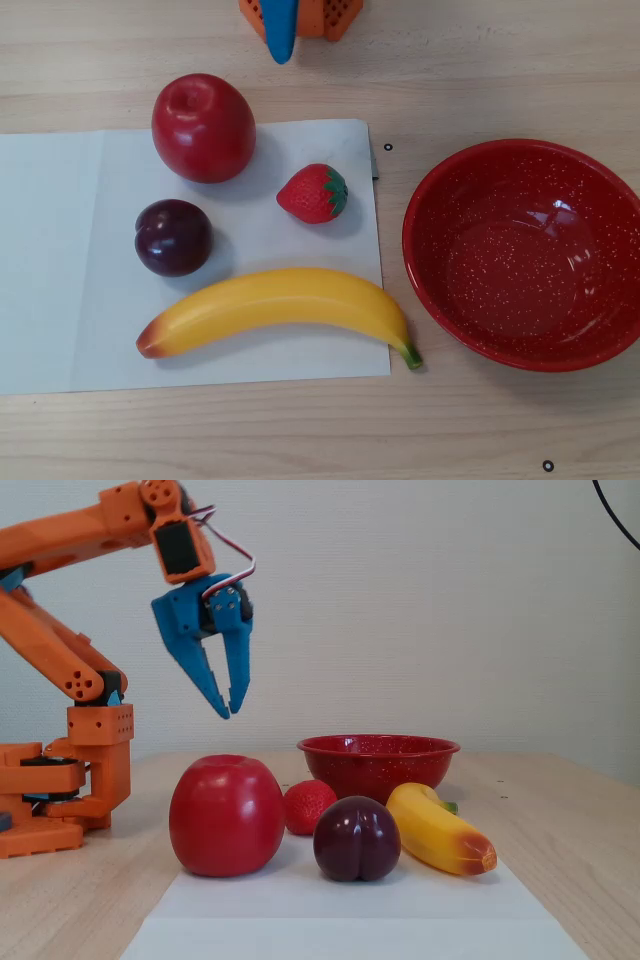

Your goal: Grasp the banana and put it in the red bowl

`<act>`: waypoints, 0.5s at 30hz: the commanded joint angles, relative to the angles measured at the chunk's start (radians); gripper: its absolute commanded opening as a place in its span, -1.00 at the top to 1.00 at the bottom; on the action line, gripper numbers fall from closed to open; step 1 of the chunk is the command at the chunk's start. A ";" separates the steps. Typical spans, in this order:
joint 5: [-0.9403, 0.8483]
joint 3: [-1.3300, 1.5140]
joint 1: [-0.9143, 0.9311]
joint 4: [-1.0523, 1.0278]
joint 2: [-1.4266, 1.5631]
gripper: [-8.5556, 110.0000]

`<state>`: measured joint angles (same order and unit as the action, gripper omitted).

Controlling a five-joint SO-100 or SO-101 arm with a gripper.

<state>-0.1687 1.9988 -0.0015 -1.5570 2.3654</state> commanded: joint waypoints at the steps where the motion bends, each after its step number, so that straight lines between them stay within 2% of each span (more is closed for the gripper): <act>1: -0.002 -0.172 -0.029 -0.048 -0.069 0.84; 15: 0.094 -0.566 -0.066 -0.150 -0.463 0.70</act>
<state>-0.0966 1.5417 -0.0537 -1.6874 1.8837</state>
